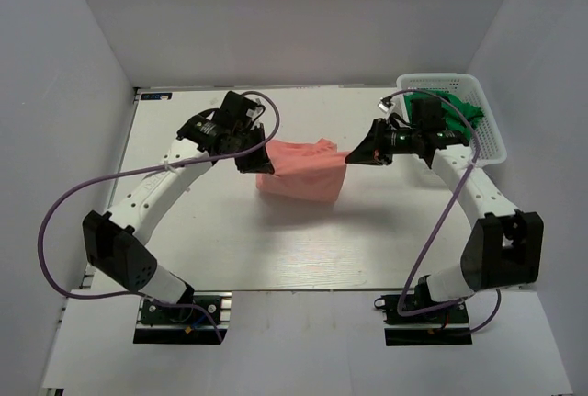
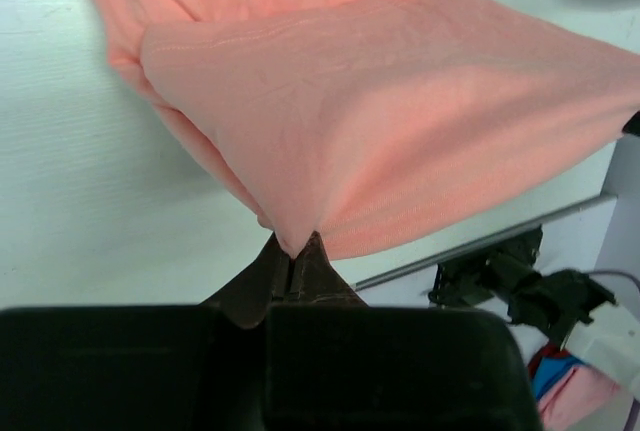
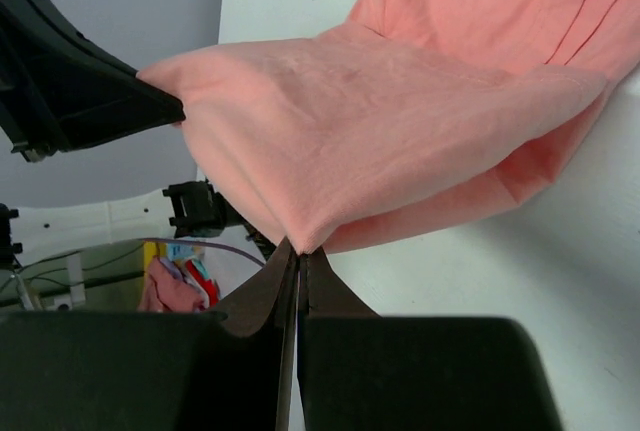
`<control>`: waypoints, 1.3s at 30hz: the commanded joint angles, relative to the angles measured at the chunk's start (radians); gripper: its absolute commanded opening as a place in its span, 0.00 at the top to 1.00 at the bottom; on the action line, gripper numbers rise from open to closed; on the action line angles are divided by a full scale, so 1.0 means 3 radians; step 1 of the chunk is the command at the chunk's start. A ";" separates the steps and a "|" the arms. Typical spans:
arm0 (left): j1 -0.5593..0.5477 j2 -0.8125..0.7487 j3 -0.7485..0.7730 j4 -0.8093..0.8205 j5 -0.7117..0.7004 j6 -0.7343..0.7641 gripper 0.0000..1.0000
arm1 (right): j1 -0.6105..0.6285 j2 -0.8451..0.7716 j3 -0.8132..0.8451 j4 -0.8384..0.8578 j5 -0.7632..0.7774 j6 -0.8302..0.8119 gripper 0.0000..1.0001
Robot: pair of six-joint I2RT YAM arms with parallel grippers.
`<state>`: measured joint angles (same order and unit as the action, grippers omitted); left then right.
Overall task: Fold and stack the t-shirts
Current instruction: Fold the long partially folded tshirt into a neat square
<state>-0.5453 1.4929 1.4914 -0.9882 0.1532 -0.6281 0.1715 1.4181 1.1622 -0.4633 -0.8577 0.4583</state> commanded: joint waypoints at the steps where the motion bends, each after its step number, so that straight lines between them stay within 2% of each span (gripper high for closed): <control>1: 0.0054 0.0101 0.0193 -0.0188 -0.0449 -0.0156 1.00 | -0.0025 0.0186 0.0247 0.0271 -0.0112 0.0119 1.00; 5: 0.0084 0.0239 0.0193 -0.0091 -0.0684 -0.0370 1.00 | -0.0014 0.0411 0.0452 0.0398 -0.0009 0.0119 1.00; 13: 0.0294 0.0689 0.0566 0.0118 -0.0684 -0.0443 1.00 | -0.0014 0.0993 0.0840 0.0537 0.0103 0.0175 1.00; 18: 0.0493 0.0848 0.0643 0.0210 -0.0720 -0.0580 1.00 | -0.0014 0.1382 0.1321 0.0394 0.0216 0.0109 1.00; 23: 0.0637 0.1133 0.0709 0.0318 -0.0521 -0.0581 1.00 | -0.0009 0.1781 0.1693 0.0302 0.0190 0.0119 1.00; 35: 0.0862 0.1702 0.1001 0.0548 -0.0199 -0.0519 1.00 | -0.0004 0.2435 0.2047 0.0409 0.0251 0.0353 1.00; 36: 0.0892 0.1747 0.1001 0.0548 -0.0199 -0.0519 0.95 | -0.0009 0.2487 0.2128 0.0419 0.0251 0.0369 1.00; 37: 0.0892 0.1748 0.1036 0.0548 -0.0234 -0.0519 0.80 | 0.0001 0.2523 0.2170 0.0419 0.0221 0.0389 0.99; 38: 0.0923 0.1783 0.1072 0.0589 -0.0265 -0.0519 0.65 | -0.0009 0.2569 0.2241 0.0455 0.0211 0.0455 0.90; 39: 0.0923 0.1814 0.1108 0.0589 -0.0301 -0.0519 0.25 | 0.0001 0.2661 0.2312 0.0491 0.0231 0.0466 0.82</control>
<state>-0.3016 2.0487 1.7699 -0.8104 0.1139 -0.7914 0.1898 2.1948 1.7851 -0.3614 -0.8043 0.5663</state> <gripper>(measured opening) 0.458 0.162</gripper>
